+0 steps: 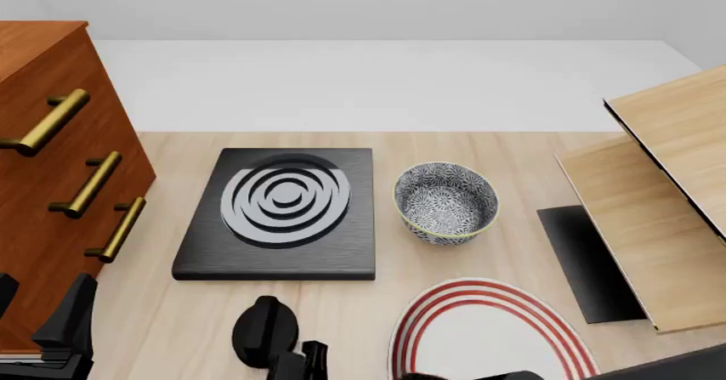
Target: Pick up the cream cheese and put it in the bowl.
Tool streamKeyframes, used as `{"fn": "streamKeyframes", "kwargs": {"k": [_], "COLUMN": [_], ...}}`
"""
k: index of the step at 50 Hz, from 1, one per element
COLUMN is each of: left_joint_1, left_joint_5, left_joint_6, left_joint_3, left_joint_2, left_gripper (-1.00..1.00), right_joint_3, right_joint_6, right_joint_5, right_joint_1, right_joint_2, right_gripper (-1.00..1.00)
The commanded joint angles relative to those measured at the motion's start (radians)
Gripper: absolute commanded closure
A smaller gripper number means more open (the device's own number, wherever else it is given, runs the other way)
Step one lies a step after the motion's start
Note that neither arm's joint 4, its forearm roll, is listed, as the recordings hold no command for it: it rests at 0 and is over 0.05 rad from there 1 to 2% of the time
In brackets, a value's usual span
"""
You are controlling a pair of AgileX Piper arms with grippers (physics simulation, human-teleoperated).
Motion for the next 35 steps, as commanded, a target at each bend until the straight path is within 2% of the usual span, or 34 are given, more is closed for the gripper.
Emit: {"fn": "streamKeyframes", "kwargs": {"k": [1, 13, 24, 29, 35], "left_joint_1": [0.0, 0.0, 0.0, 0.0, 0.0], "left_joint_5": [0.0, 0.0, 0.0, 0.0, 0.0], "left_joint_6": [0.0, 0.0, 0.0, 0.0, 0.0], "left_joint_3": [0.0, 0.0, 0.0, 0.0, 0.0], "left_joint_2": [0.0, 0.0, 0.0, 0.0, 0.0], "left_gripper": [-1.0, -1.0, -1.0, -1.0, -1.0], "right_joint_3": [0.042, 0.109, 0.156, 0.17, 0.171], "right_joint_6": [0.0, 0.016, 0.029, 0.038, 0.032], "right_joint_5": [0.015, 0.046, 0.119, 0.177, 0.288], "right_joint_1": [0.0, -0.007, -0.027, -0.046, -0.088], "right_joint_2": [-0.084, -0.194, -0.323, -0.4, -0.519], "right_gripper": [1.0, 1.0, 1.0, 1.0, 1.0]}}
